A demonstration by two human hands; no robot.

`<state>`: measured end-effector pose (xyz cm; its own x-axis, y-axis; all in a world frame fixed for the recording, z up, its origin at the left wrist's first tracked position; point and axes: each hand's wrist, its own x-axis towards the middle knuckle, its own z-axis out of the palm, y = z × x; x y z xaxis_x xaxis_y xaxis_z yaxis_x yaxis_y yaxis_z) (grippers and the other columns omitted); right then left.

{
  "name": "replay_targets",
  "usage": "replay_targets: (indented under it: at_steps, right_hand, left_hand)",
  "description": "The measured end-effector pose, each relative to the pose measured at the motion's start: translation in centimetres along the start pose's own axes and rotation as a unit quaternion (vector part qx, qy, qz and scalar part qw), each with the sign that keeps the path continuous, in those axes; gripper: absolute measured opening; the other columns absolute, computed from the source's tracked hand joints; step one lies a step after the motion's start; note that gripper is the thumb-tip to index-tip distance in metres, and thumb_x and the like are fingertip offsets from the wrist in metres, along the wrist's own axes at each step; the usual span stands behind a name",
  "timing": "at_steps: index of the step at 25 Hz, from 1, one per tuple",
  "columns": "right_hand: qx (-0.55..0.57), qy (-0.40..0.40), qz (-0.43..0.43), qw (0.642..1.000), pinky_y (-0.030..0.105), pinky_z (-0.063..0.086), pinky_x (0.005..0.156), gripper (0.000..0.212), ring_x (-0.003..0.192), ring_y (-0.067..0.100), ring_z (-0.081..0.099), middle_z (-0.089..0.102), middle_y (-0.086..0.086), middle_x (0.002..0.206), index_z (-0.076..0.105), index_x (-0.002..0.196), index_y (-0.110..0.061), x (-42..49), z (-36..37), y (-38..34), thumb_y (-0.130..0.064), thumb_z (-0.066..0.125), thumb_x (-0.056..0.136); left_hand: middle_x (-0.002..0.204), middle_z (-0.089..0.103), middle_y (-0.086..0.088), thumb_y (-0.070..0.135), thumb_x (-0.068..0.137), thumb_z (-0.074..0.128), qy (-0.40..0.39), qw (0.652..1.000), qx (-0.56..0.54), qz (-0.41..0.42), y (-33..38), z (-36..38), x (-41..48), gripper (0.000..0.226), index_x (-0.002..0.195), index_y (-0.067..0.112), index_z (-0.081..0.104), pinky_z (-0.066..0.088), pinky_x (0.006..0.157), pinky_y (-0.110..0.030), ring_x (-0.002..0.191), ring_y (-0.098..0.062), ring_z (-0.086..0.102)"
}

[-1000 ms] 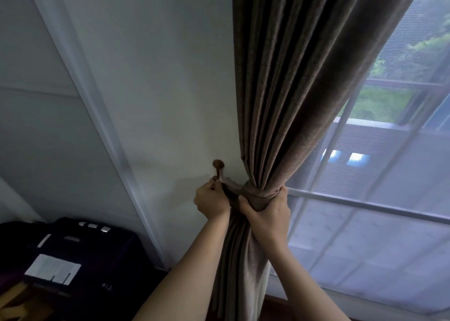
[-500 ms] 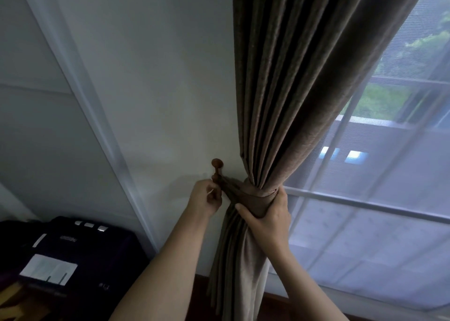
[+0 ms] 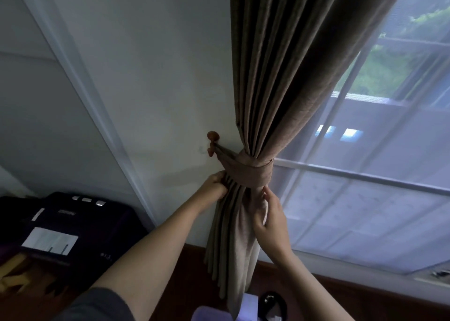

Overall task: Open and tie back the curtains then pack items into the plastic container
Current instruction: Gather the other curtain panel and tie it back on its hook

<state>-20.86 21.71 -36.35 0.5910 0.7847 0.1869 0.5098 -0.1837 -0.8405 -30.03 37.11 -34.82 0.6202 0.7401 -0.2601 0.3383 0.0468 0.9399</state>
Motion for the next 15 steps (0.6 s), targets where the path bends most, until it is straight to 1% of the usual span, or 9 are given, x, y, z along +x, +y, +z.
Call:
replay_targets:
  at_steps: [1,3,4,6,7,8,10,13,15]
  right_hand:
    - [0.005,-0.029,-0.005,1.0,-0.007,0.022,0.088,0.064,0.127,0.001,0.036,0.039,-0.008,0.14,0.029,0.145,-0.012,0.0,0.1,-0.3,-0.013,0.044,0.083]
    - [0.025,-0.076,-0.01,0.997,-0.01,0.025,0.079,0.073,0.112,-0.017,0.029,0.032,-0.021,0.136,0.021,0.149,-0.019,0.3,0.1,-0.9,-0.015,0.041,0.079]
    - [0.036,-0.092,-0.009,0.995,-0.01,0.026,0.077,0.071,0.108,-0.019,0.029,0.031,-0.027,0.133,0.021,0.148,-0.022,0.7,0.2,-1.0,-0.011,0.042,0.081]
    - [0.059,-0.118,0.005,0.991,-0.007,0.029,0.081,0.07,0.11,-0.016,0.035,0.038,-0.035,0.122,0.025,0.145,-0.027,1.6,0.3,-0.9,0.001,0.044,0.084]
    - [0.075,-0.133,0.014,0.988,0.0,0.032,0.089,0.069,0.114,-0.011,0.038,0.044,-0.033,0.12,0.028,0.143,-0.031,2.0,0.6,-0.9,0.002,0.045,0.084]
    - [0.088,-0.147,0.023,0.985,0.012,0.036,0.097,0.066,0.119,-0.006,0.042,0.05,-0.026,0.121,0.033,0.138,-0.035,2.4,0.9,-0.7,-0.002,0.044,0.082]
    - [0.101,-0.168,0.037,0.98,0.032,0.039,0.102,0.059,0.126,0.006,0.046,0.057,-0.011,0.123,0.042,0.124,-0.04,3.1,1.2,-0.4,-0.01,0.042,0.074]
    - [0.117,-0.197,0.05,0.972,0.039,0.04,0.102,0.058,0.121,0.013,0.053,0.062,-0.003,0.12,0.048,0.119,-0.043,4.3,1.1,-0.4,-0.013,0.044,0.069]
    - [0.091,-0.207,0.044,0.973,0.036,0.041,0.099,0.054,0.114,0.013,0.055,0.062,-0.001,0.117,0.045,0.126,-0.029,4.8,0.6,-0.7,-0.018,0.048,0.073]
  left_hand:
    - [0.073,0.063,0.006,-0.011,0.076,0.042,-0.032,0.998,0.052,0.023,-0.8,-0.4,-0.4,0.05,0.111,0.018,0.061,0.043,0.058,-0.018,0.065,-0.006,0.056]
    - [0.088,0.069,0.003,-0.007,0.078,0.052,-0.038,0.992,0.109,0.056,-2.4,-1.7,-1.3,0.045,0.112,0.02,0.063,0.048,0.074,-0.022,0.082,-0.01,0.064]
    - [0.097,0.069,0.001,-0.003,0.081,0.056,-0.029,0.989,0.124,0.076,-3.1,-2.1,-1.7,0.04,0.114,0.018,0.064,0.049,0.08,-0.021,0.09,-0.011,0.065]
    - [0.101,0.07,-0.002,0.004,0.084,0.062,-0.004,0.981,0.152,0.121,-3.8,-1.9,-2.6,0.028,0.111,0.011,0.066,0.052,0.083,-0.022,0.092,-0.013,0.066]
    - [0.097,0.072,-0.005,0.007,0.084,0.063,0.009,0.976,0.168,0.14,-4.1,-1.5,-3.0,0.022,0.105,0.007,0.068,0.053,0.081,-0.027,0.089,-0.015,0.068]
    - [0.09,0.072,-0.008,0.009,0.084,0.063,0.018,0.971,0.18,0.159,-4.5,-1.0,-3.2,0.016,0.098,0.004,0.069,0.054,0.078,-0.032,0.084,-0.017,0.068]
    - [0.075,0.068,-0.011,0.013,0.082,0.061,0.033,0.959,0.2,0.199,-5.3,-0.3,-3.8,0.013,0.081,0.001,0.066,0.053,0.067,-0.036,0.069,-0.02,0.065]
    - [0.065,0.06,-0.013,0.026,0.081,0.057,0.076,0.941,0.222,0.243,-6.2,-0.2,-4.4,0.029,0.068,0.0,0.06,0.046,0.058,-0.034,0.059,-0.022,0.058]
    - [0.071,0.066,-0.012,0.024,0.081,0.059,0.108,0.938,0.215,0.249,-6.1,-0.4,-4.5,0.025,0.077,0.0,0.066,0.051,0.062,-0.032,0.063,-0.019,0.062]
